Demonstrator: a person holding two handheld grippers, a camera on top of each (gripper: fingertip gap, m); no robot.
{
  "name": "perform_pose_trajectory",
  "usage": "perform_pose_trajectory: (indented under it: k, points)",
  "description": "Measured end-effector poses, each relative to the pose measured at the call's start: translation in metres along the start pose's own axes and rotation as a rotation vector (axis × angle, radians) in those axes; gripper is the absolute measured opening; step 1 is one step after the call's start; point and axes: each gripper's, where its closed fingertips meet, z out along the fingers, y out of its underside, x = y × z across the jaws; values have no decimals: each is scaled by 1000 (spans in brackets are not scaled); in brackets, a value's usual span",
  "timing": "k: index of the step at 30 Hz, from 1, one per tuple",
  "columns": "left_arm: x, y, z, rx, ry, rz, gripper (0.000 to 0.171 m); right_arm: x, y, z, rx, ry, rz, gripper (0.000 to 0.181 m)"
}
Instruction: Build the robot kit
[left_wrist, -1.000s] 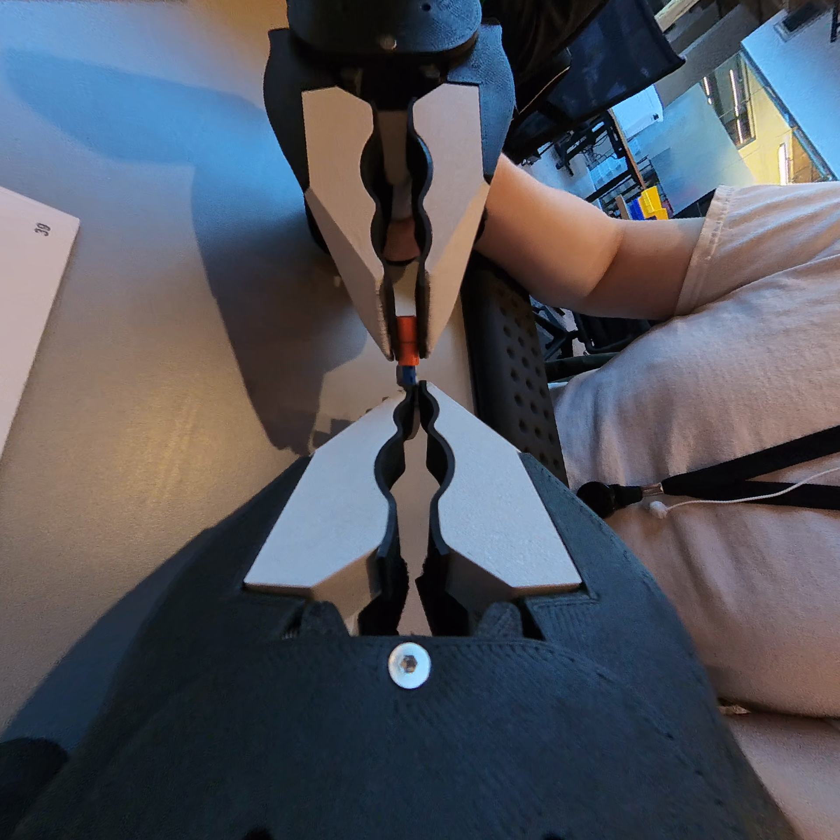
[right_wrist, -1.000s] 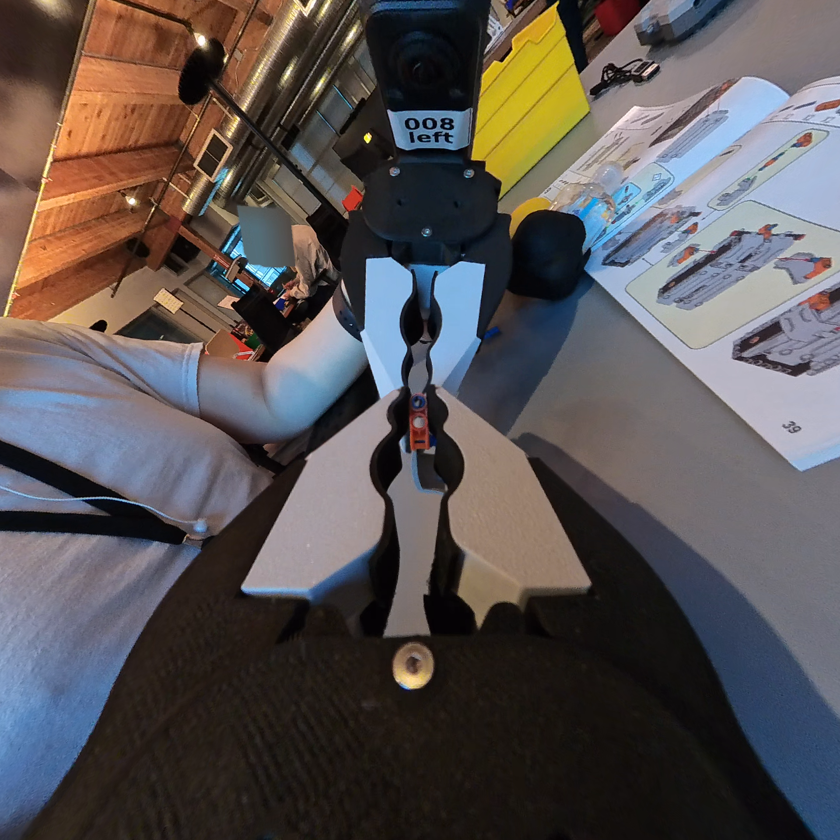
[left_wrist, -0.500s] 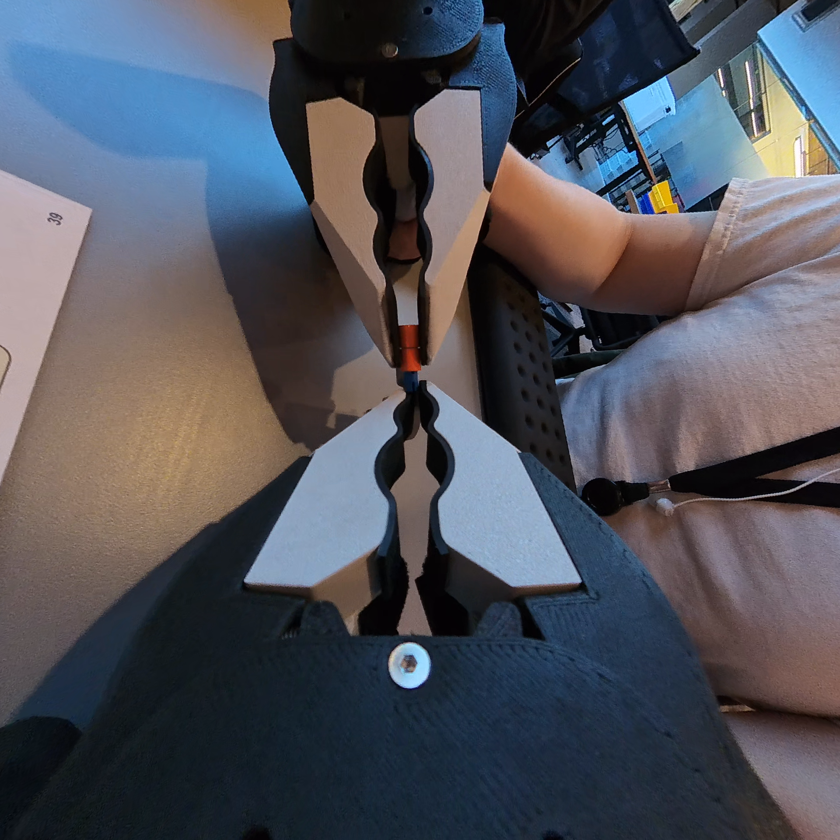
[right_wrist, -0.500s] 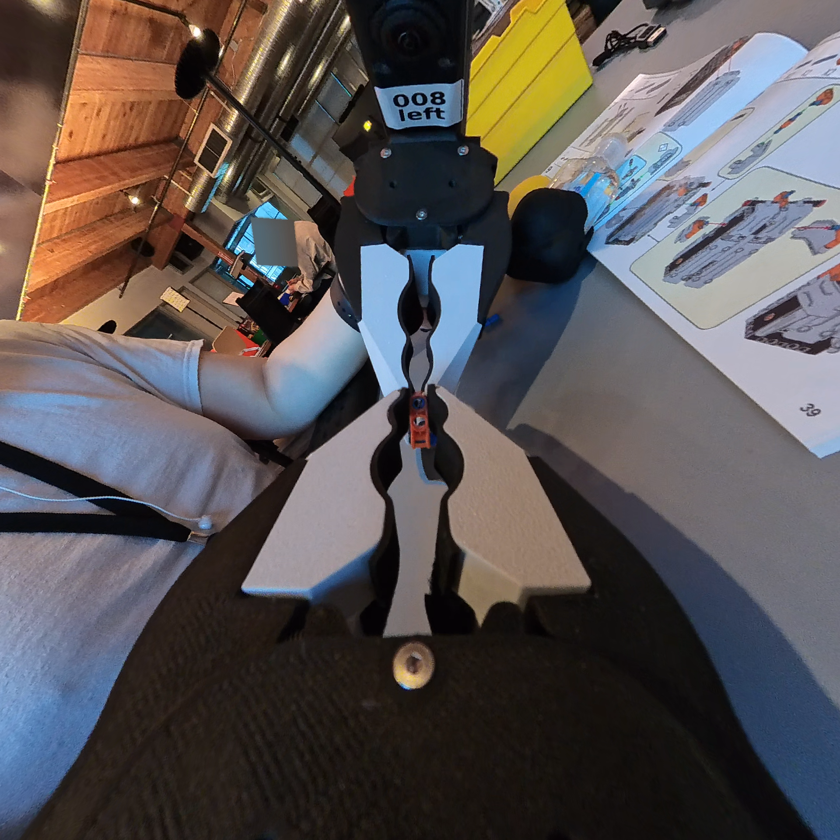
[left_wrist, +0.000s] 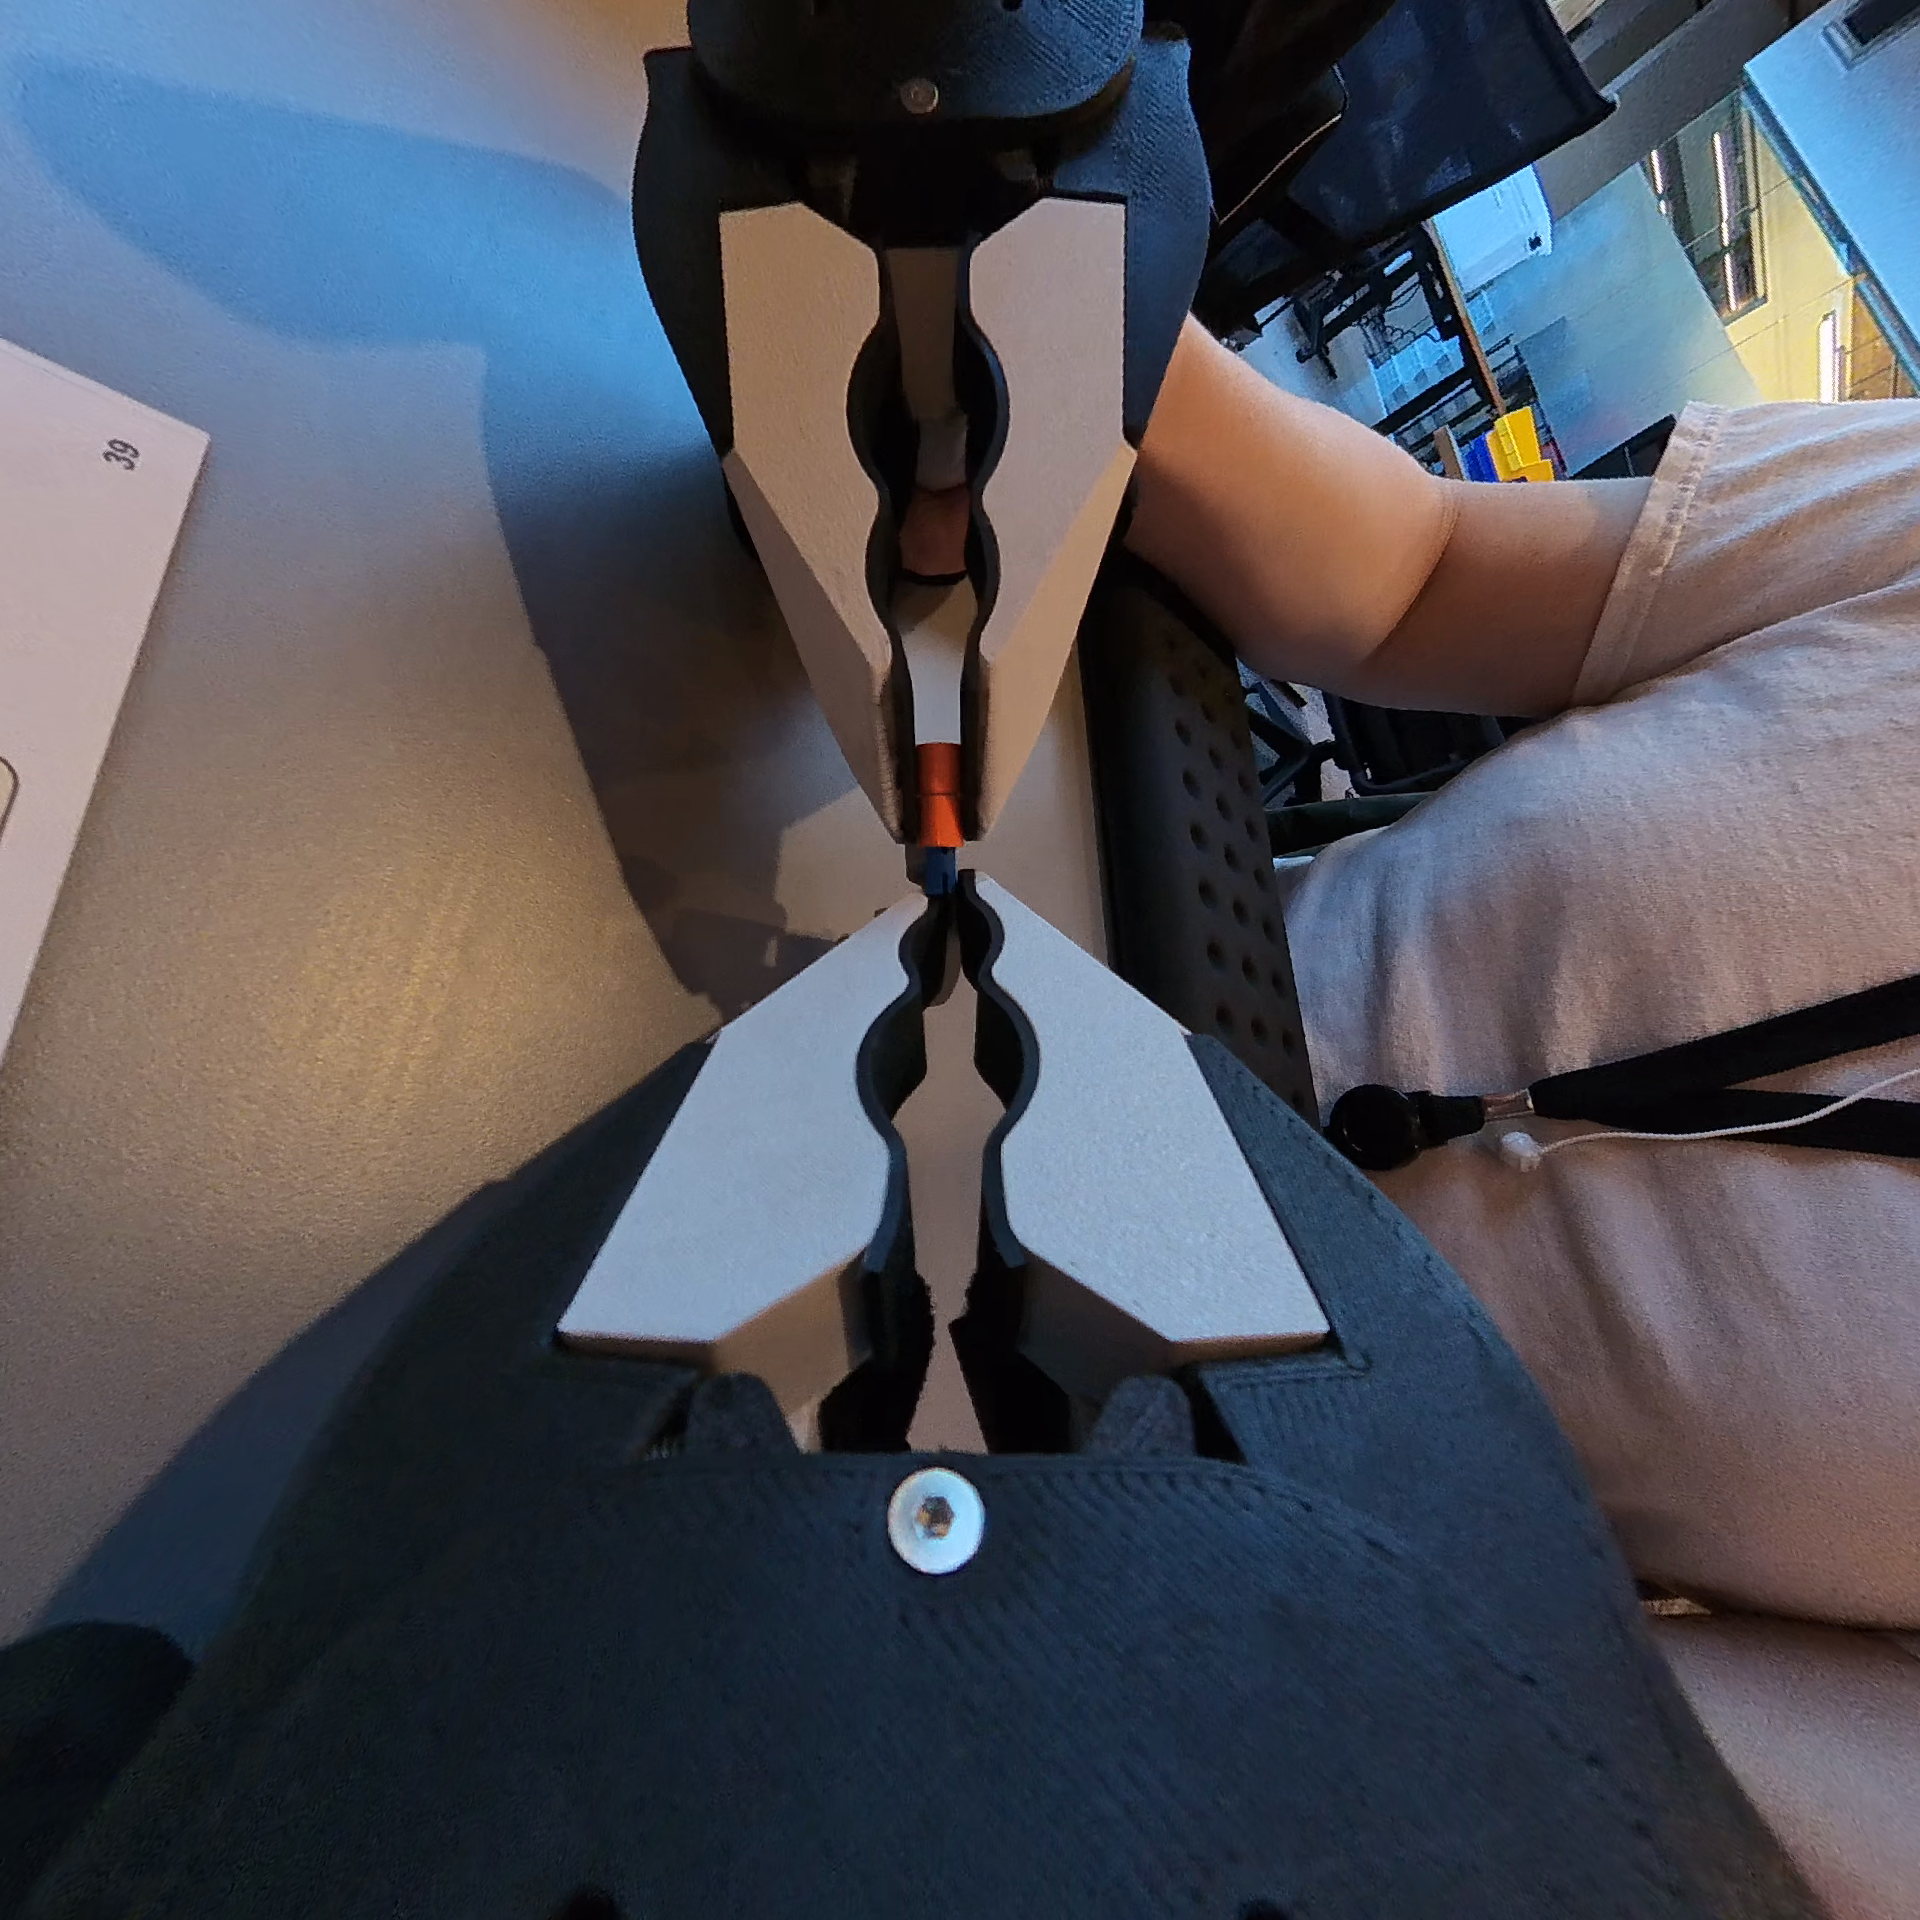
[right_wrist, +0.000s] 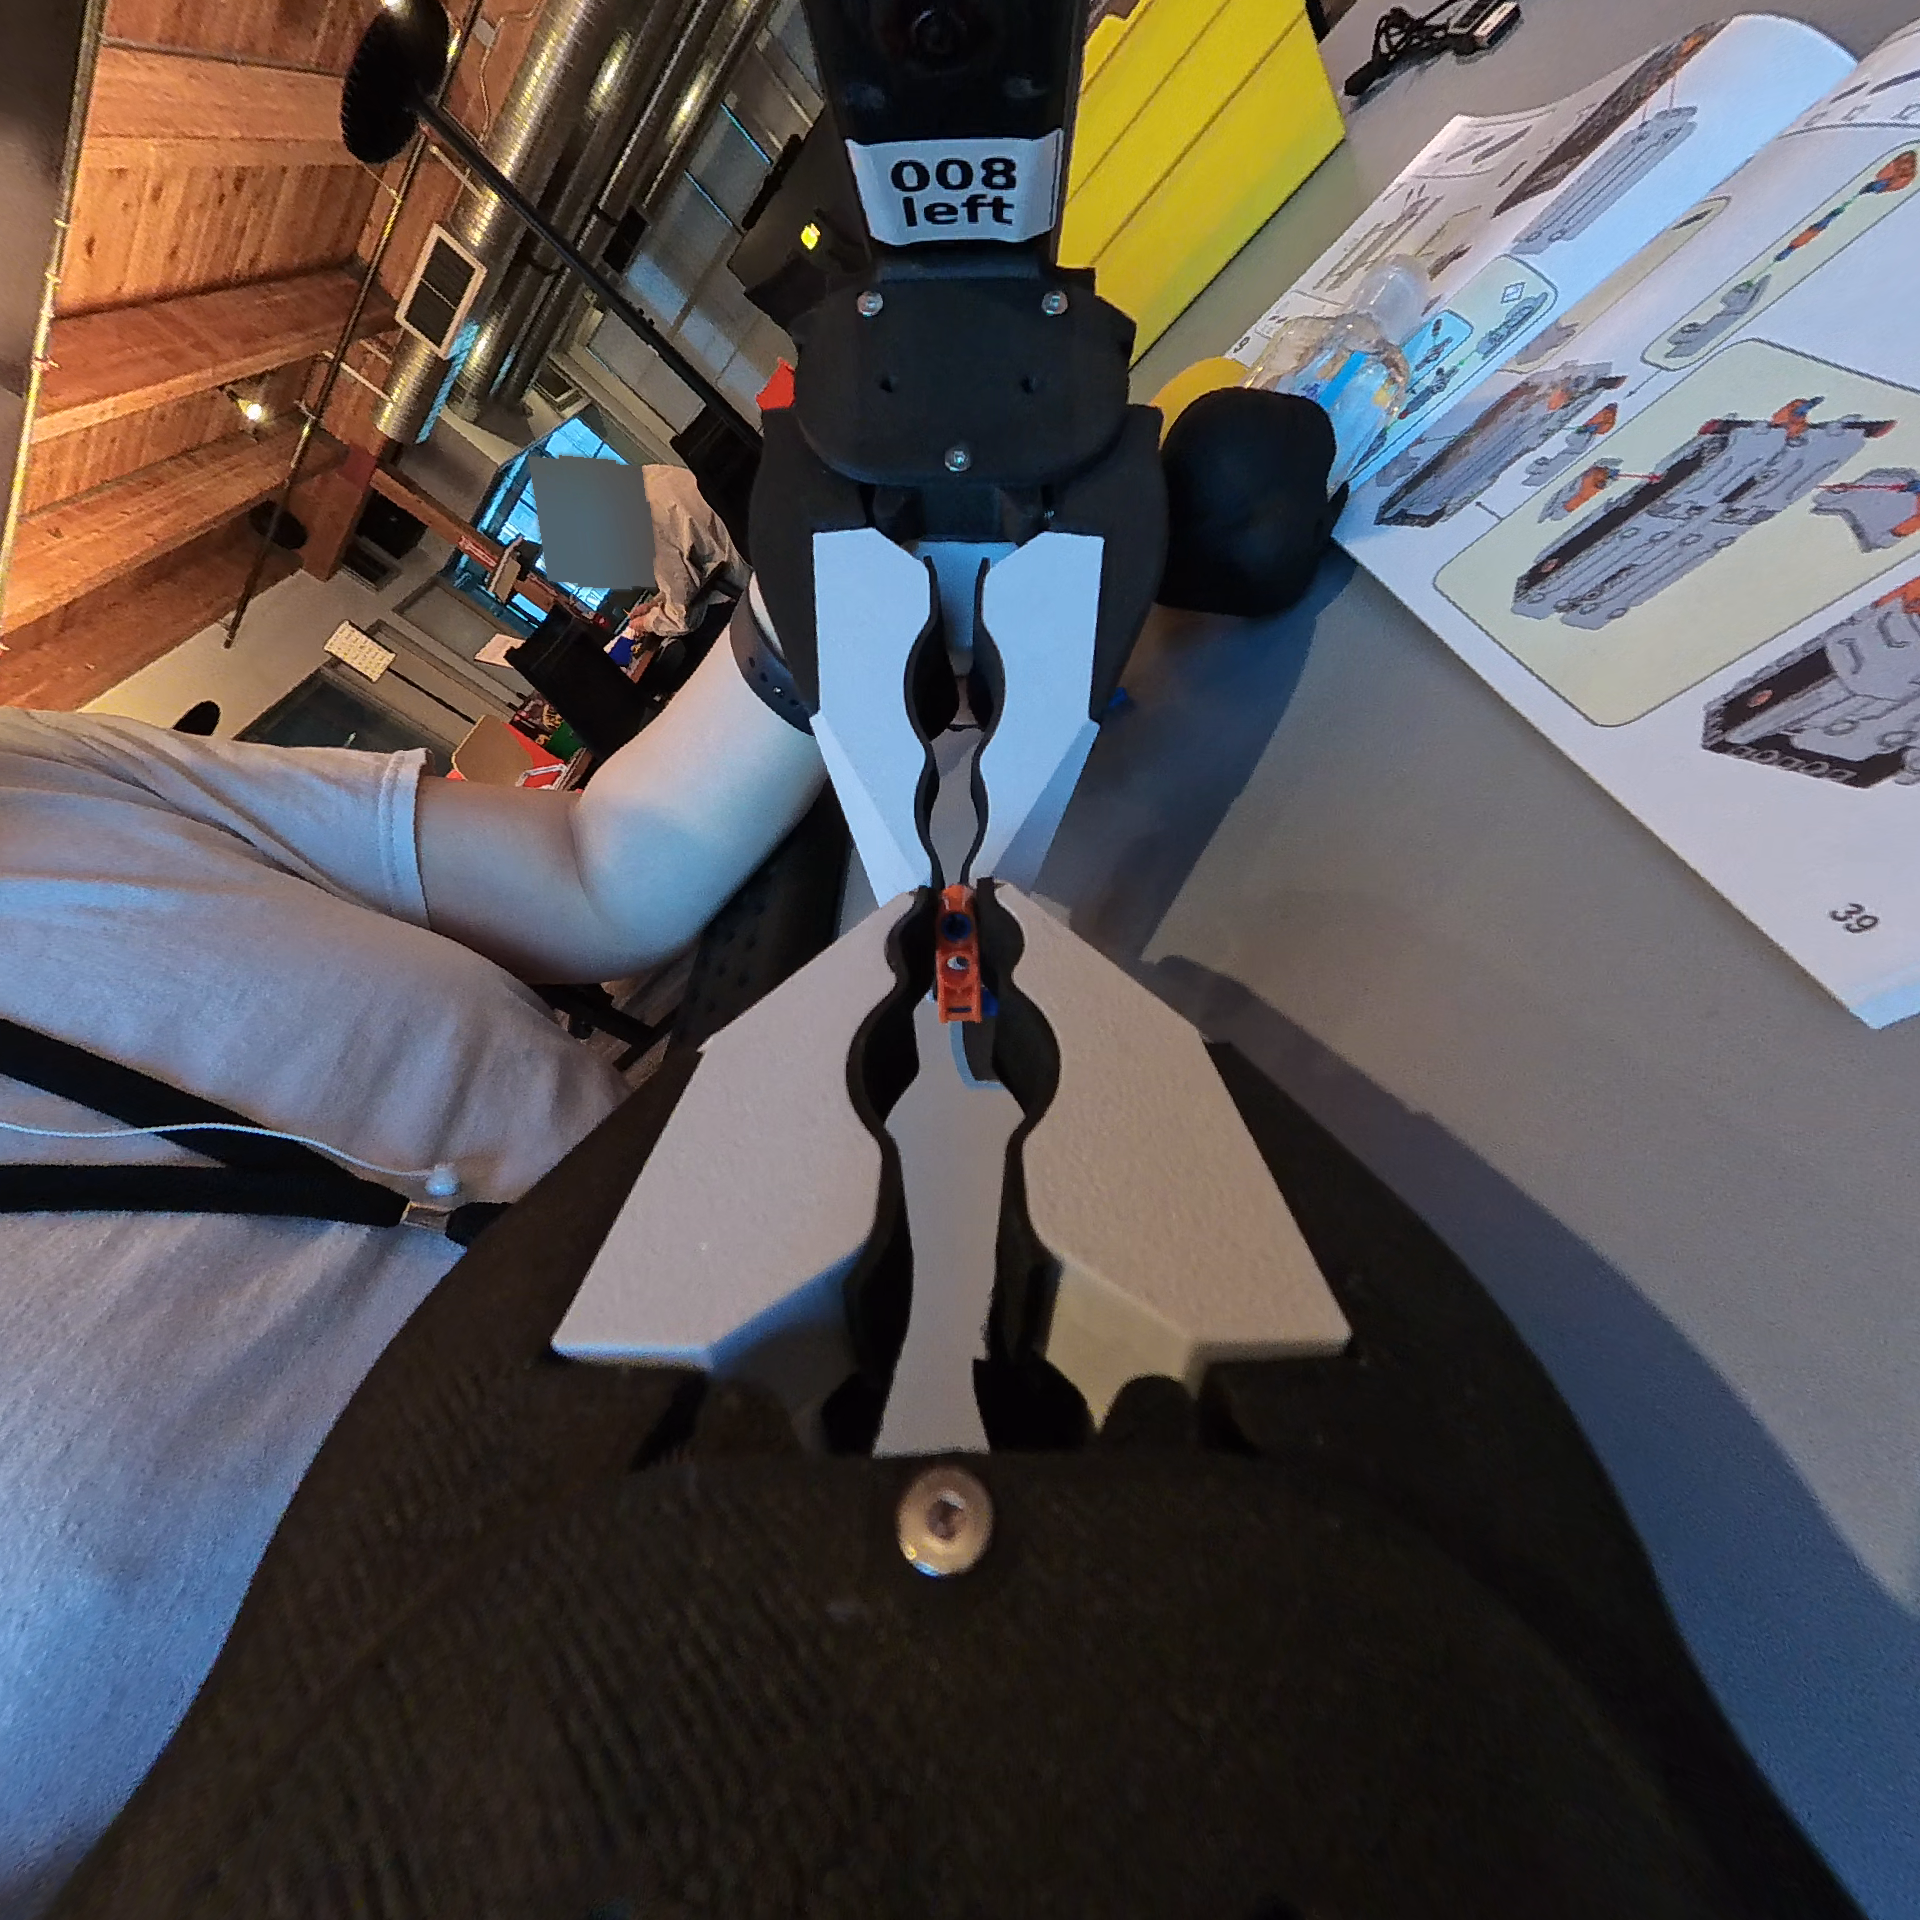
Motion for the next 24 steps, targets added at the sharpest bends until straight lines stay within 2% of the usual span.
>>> perform_pose_trajectory:
  k: [24]
  points:
    - [-2,2,1,-3,-13,-3,0,2,5,2,-30,23,-12,6]
